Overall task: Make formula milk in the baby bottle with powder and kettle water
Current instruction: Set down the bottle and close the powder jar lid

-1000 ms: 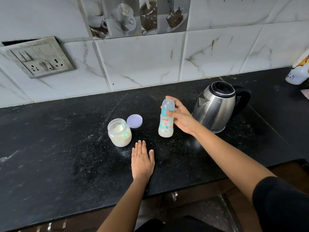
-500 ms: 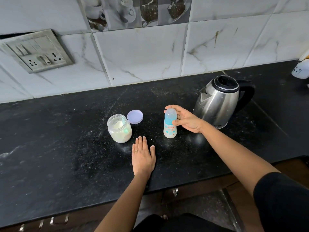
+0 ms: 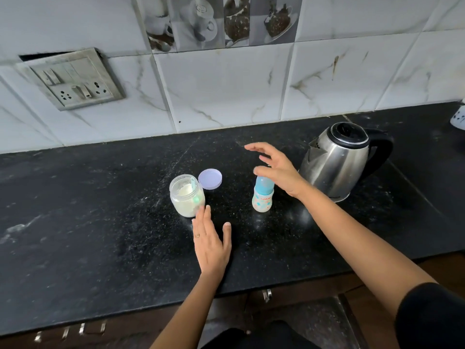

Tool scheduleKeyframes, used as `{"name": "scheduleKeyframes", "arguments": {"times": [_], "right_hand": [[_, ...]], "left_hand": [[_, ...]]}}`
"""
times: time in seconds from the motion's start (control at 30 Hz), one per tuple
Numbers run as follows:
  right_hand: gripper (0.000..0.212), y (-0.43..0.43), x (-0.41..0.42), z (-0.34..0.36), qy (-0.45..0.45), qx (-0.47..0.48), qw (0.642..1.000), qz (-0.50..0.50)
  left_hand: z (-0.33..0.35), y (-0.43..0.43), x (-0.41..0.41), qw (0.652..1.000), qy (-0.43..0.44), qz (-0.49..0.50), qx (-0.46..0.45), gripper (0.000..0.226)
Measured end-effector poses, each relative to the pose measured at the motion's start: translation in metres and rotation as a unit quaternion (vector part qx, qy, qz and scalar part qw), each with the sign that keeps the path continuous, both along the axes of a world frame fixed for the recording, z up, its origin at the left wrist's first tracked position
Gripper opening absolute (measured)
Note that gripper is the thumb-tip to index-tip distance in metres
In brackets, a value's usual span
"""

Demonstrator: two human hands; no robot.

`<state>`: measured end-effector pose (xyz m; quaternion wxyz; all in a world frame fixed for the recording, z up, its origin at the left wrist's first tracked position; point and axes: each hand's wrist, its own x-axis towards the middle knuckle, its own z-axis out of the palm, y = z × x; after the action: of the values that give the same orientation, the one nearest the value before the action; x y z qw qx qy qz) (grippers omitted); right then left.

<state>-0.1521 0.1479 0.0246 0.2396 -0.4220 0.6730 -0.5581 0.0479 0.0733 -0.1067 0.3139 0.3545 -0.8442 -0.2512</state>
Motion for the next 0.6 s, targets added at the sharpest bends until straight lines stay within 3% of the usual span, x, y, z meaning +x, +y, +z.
{"name": "scheduleKeyframes", "arguments": {"times": [0.1, 0.2, 0.4, 0.5, 0.6], "right_hand": [[0.048, -0.033, 0.017, 0.003, 0.113, 0.024, 0.993, -0.033], [0.058, -0.069, 0.028, -0.010, 0.176, 0.105, 0.978, -0.027], [0.089, -0.125, 0.027, -0.055, 0.177, 0.270, 0.946, -0.027], [0.101, -0.141, 0.019, -0.073, 0.159, 0.308, 0.937, -0.050], [0.108, -0.151, 0.012, -0.085, 0.156, 0.329, 0.929, -0.056]], "left_hand": [[0.012, -0.012, 0.006, 0.994, 0.058, 0.083, 0.038, 0.070], [0.024, -0.032, 0.007, 0.984, 0.100, 0.122, 0.078, 0.083], [0.039, -0.074, 0.008, 0.972, 0.120, 0.079, 0.188, 0.106], [0.050, -0.084, 0.005, 0.973, 0.134, 0.035, 0.185, 0.082], [0.052, -0.092, 0.000, 0.972, 0.121, 0.024, 0.201, 0.093]]}}
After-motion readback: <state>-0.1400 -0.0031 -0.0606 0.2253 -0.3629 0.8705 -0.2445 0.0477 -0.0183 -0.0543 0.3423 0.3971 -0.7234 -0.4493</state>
